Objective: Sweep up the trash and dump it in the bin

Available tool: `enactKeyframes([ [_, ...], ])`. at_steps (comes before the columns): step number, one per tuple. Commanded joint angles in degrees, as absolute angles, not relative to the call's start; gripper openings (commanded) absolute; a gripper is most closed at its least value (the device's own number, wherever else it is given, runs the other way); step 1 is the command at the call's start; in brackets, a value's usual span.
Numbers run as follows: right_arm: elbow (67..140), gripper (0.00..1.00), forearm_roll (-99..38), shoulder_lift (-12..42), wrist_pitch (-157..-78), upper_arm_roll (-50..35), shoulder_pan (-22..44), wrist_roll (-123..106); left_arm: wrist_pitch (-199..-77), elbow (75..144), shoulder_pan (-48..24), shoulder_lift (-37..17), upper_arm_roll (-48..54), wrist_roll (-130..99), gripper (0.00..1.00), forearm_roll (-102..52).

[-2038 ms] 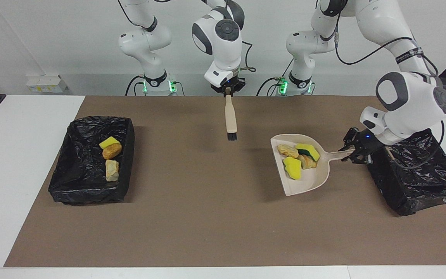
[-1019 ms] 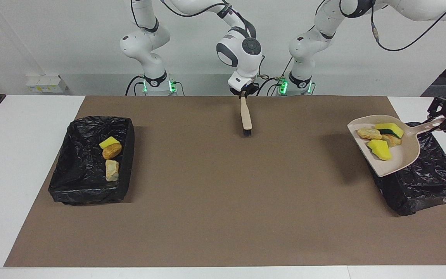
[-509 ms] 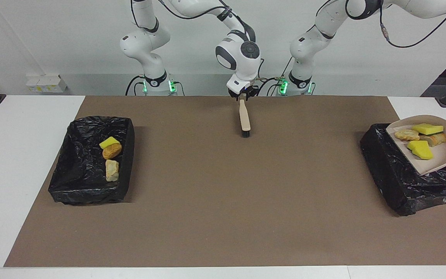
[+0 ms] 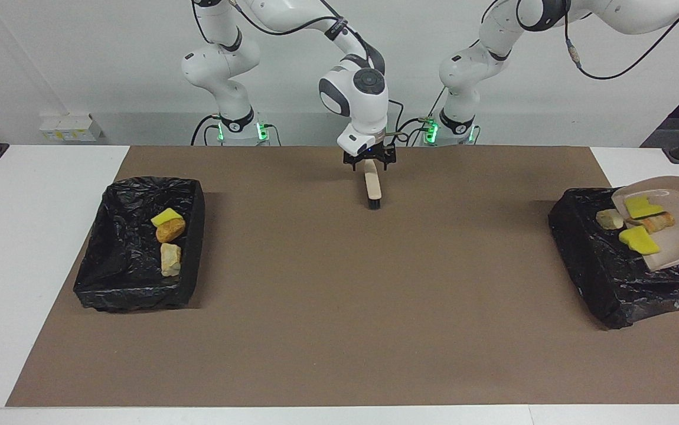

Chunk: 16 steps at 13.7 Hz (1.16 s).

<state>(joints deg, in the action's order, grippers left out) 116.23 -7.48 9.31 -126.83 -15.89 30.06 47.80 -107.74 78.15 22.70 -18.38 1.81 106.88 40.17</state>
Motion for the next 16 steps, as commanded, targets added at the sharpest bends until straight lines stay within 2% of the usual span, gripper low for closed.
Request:
enactKeyframes([
  [1, 112.9, 1.0, -6.3, 10.0, -131.1, -16.6, 20.7, 43.5, -108.7, 77.7, 20.7, -17.4, 1.3, 106.0, 0.0, 46.7],
  [4, 109.6, 1.0, -6.2, 10.2, -131.0, -16.4, 10.6, 37.1, -111.5, 77.6, 21.3, -16.5, 1.0, 106.5, 0.0, 47.7],
  [8, 102.9, 1.0, -1.4, 10.3, -125.5, -16.4, -0.8, 25.6, -108.6, 77.4, 20.1, -14.0, 1.5, 106.8, 0.0, 48.9],
  [12, 93.2, 1.0, 4.7, 9.4, -111.9, -16.4, -4.8, 19.4, -104.2, 77.4, 19.2, -14.0, 3.6, 110.7, 0.0, 38.1],
  [14, 90.9, 1.0, 4.6, 6.3, -104.5, -15.7, -5.2, 16.4, -102.3, 77.3, 18.6, -13.9, 4.6, 110.9, 0.0, 32.7],
  [16, 91.6, 1.0, 4.3, 0.6, -98.7, -14.9, -5.6, 13.7, -102.0, 78.0, 16.7, -13.1, 6.0, 110.2, 0.0, 28.5],
])
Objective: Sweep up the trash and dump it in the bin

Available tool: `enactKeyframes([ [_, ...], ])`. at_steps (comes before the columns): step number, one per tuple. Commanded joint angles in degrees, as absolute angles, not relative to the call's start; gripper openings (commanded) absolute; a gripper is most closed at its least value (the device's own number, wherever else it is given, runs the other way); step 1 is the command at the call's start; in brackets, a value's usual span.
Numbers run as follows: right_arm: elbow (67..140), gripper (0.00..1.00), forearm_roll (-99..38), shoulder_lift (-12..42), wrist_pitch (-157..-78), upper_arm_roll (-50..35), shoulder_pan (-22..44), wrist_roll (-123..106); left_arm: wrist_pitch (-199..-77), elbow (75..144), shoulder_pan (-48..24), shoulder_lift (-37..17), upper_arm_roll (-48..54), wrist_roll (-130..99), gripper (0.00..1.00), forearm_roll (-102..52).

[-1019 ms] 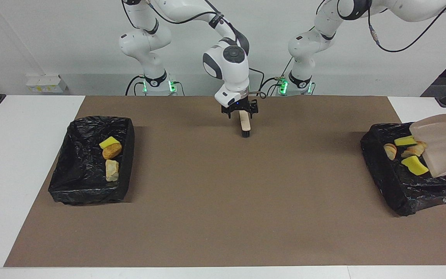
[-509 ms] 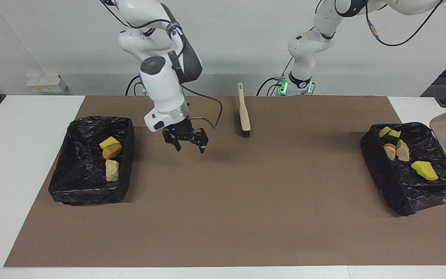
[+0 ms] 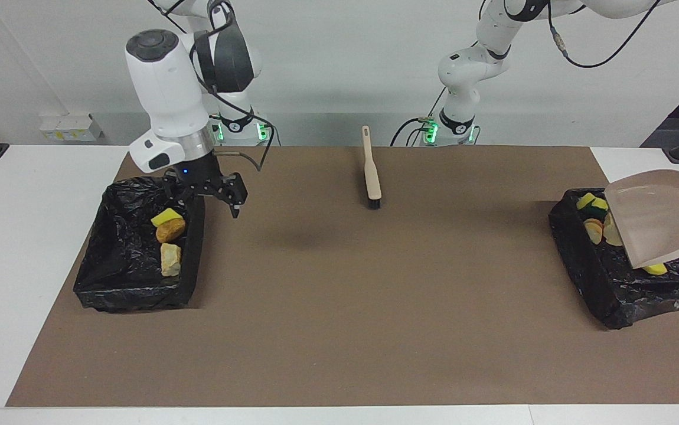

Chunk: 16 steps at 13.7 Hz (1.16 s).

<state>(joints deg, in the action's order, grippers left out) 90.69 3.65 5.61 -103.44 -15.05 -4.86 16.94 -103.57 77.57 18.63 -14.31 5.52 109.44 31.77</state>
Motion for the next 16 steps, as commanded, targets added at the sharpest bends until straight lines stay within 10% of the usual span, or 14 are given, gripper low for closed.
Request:
enactKeyframes([
  [1, 91.6, 1.0, 4.2, -1.0, -95.0, -14.9, -5.7, 12.5, -100.6, 78.2, 14.8, -12.9, 6.2, 108.6, 0.0, 27.7],
  [6, 94.3, 1.0, 0.7, -7.4, -86.8, -14.9, -5.5, 10.1, -97.5, 86.4, 5.8, -8.8, 6.3, 95.6, 0.0, 18.5],
  [16, 84.2, 1.0, 1.5, -1.0, -82.4, -15.0, -5.9, 6.3, -106.3, 102.6, -12.5, -8.6, 6.3, 37.8, 0.0, 7.0],
])
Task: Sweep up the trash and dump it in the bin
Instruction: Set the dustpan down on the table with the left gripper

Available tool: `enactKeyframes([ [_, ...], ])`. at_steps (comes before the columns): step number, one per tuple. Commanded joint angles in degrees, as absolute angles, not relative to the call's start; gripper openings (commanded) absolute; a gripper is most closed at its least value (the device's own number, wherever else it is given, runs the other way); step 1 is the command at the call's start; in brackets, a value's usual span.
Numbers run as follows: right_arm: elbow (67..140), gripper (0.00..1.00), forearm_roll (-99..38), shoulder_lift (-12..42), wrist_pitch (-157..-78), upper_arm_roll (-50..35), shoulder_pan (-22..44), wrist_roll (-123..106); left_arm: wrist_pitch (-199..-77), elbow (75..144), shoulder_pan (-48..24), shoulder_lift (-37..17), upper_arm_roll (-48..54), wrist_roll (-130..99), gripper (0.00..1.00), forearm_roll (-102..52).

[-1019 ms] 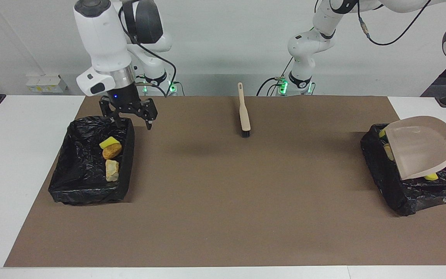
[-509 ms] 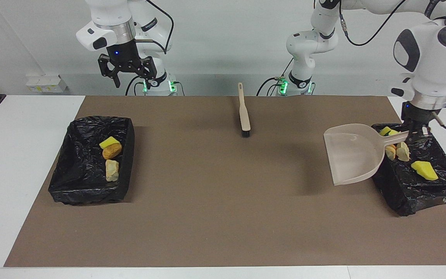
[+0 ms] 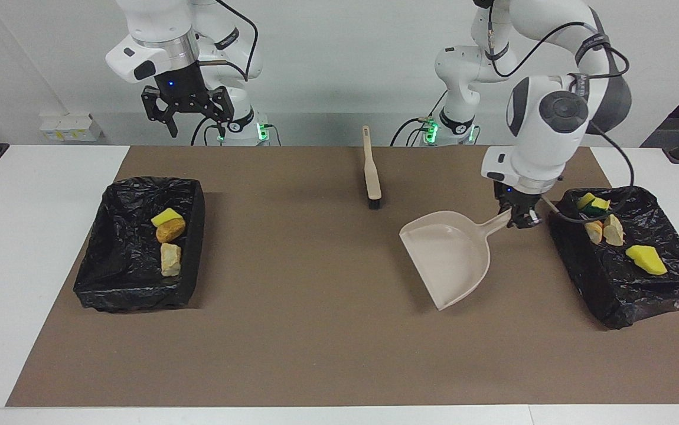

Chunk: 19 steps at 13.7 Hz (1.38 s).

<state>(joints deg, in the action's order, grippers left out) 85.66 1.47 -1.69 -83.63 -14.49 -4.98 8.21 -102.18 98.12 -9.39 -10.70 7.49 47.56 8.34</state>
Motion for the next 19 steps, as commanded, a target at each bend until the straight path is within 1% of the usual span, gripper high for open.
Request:
enactKeyframes([
  [1, 84.2, 1.0, 1.1, -1.0, -82.3, -14.9, -6.2, 6.3, -108.6, 103.9, -15.1, -9.0, 6.3, 28.9, 0.0, 6.9],
  [5, 84.3, 1.0, 1.0, -1.0, -82.2, -14.8, -7.2, 6.5, -117.7, 106.1, -21.5, -12.1, 6.3, -2.7, 0.0, 4.6],
  [8, 84.3, 1.0, 1.0, -0.9, -82.2, -14.7, -9.0, 6.5, -127.2, 110.0, -25.1, -13.3, 6.4, -22.7, 0.0, 4.4],
  [9, 84.3, 1.0, 1.0, -0.9, -82.2, -14.7, -9.7, 6.5, -128.9, 110.8, -26.4, -13.4, 6.4, -28.0, 0.0, 4.4],
  [11, 84.3, 1.0, 1.0, -0.9, -82.2, -14.7, -10.8, 6.5, -129.2, 111.3, -27.4, -13.2, 6.6, -31.1, 0.0, 4.0],
  [12, 84.3, 1.0, 1.0, -0.9, -82.2, -14.7, -11.2, 6.5, -129.0, 111.3, -27.4, -13.2, 6.7, -30.4, 0.26, 2.7],
  [13, 84.5, 1.0, 1.0, -0.9, -82.2, -14.7, -11.3, 6.5, -128.8, 111.1, -27.8, -13.1, 6.7, -29.9, 0.99, 2.1],
  [16, 84.3, 1.0, 1.0, -0.9, -82.2, -14.7, -11.3, 6.5, -128.1, 109.8, -27.0, -12.4, 6.3, -29.8, 1.0, 2.1],
  [19, 84.3, 1.0, 1.0, -0.9, -82.2, -14.8, -11.3, 6.5, -125.7, 105.8, -22.1, -12.2, 6.1, -27.1, 1.0, 2.2],
])
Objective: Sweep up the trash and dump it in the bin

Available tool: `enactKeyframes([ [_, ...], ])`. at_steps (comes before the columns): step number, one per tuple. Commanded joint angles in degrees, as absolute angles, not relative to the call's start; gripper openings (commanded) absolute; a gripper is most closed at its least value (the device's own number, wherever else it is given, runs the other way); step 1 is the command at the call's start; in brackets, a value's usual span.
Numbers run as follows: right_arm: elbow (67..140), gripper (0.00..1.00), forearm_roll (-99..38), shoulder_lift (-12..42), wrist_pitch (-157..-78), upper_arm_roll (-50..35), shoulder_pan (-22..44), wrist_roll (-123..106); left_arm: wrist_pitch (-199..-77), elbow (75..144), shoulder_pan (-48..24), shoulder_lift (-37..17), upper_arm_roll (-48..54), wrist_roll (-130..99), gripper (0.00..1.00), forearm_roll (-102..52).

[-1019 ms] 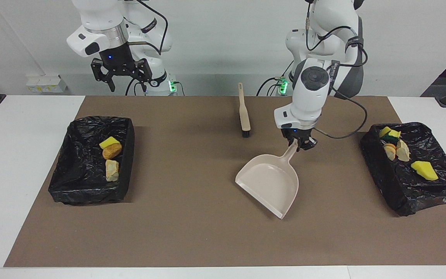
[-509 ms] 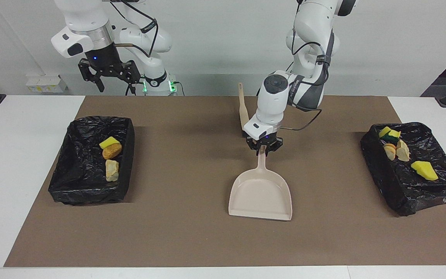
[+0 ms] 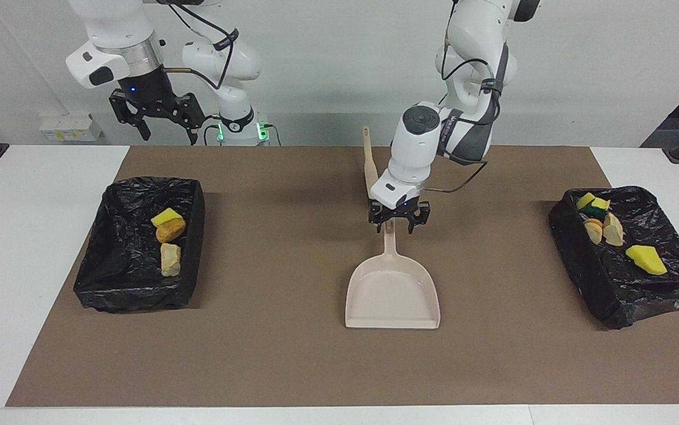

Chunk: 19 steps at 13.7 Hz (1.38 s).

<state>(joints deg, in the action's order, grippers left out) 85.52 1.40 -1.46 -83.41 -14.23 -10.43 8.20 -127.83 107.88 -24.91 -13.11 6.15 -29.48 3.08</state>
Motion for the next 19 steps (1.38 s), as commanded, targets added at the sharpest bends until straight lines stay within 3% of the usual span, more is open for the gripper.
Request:
enactKeyframes([
  [1, 84.3, 1.0, 1.0, -0.9, -82.2, -14.8, -11.3, 6.5, -124.5, 103.9, -21.0, -11.9, 5.9, -24.1, 1.0, 2.1],
  [14, 84.3, 1.0, 1.0, -0.9, -82.2, -14.7, -11.3, 6.5, -96.0, 89.7, 2.5, -5.1, 6.2, 1.2, 1.0, 0.2],
  [19, 84.3, 1.0, 1.0, -0.9, -82.2, -14.8, -11.3, 6.5, -87.3, 88.7, -0.2, 1.4, 0.1, 1.2, 1.0, 0.4],
])
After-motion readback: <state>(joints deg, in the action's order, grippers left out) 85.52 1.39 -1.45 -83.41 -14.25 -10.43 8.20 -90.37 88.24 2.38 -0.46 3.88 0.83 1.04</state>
